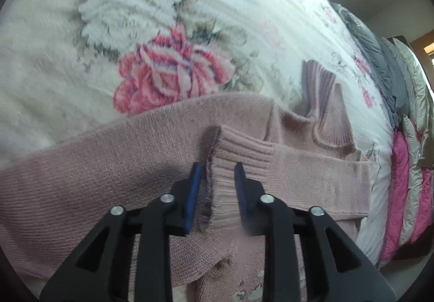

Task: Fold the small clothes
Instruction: 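Lift the held sleeve with the left tool toward the sweater body, then lay the sleeve across the body with the left tool and open it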

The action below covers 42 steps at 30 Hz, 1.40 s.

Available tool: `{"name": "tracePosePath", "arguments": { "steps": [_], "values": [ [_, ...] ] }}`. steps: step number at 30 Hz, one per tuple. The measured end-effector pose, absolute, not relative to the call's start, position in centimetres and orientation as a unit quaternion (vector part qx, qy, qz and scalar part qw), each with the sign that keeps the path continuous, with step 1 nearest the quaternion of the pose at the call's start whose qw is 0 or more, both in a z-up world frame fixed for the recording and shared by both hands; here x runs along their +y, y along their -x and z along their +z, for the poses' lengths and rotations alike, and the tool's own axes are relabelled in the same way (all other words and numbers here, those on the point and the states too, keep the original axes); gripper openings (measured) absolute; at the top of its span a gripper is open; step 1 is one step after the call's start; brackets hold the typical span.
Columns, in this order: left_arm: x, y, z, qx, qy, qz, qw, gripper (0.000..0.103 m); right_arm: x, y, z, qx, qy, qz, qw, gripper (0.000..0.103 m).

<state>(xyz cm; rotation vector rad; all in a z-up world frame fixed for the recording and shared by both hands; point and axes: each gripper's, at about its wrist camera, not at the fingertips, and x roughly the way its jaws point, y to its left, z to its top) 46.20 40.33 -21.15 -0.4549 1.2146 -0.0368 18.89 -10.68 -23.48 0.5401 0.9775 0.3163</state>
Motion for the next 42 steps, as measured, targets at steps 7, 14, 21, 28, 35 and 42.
{"name": "tracePosePath", "arguments": {
  "steps": [7,14,21,28,35,42],
  "values": [
    [35.4,-45.7,-23.2,0.59,0.199,-0.089,0.778,0.04,-9.5,-19.0,-23.6,0.463,-0.261,0.161,0.832,0.052],
    [38.9,-44.1,-23.6,0.573,0.241,-0.059,0.781,0.031,-9.8,-17.9,-22.6,0.458,-0.259,0.158,0.836,0.052],
    [49.3,-34.0,-16.5,0.429,0.339,-0.029,0.837,0.09,-9.4,-16.6,-21.7,0.45,-0.259,0.168,0.838,0.052],
    [63.0,-17.6,-19.6,0.361,0.485,0.099,0.79,0.09,-7.0,-15.5,-21.2,0.454,-0.25,0.195,0.833,0.053],
    [71.8,-11.3,-22.8,0.313,0.556,0.182,0.748,0.086,-3.9,-15.1,-20.4,0.459,-0.232,0.217,0.83,0.054],
    [73.4,-11.7,-22.4,0.298,0.555,0.221,0.745,0.073,-3.3,-14.8,-19.9,0.461,-0.226,0.216,0.831,0.055]
  ]
}}
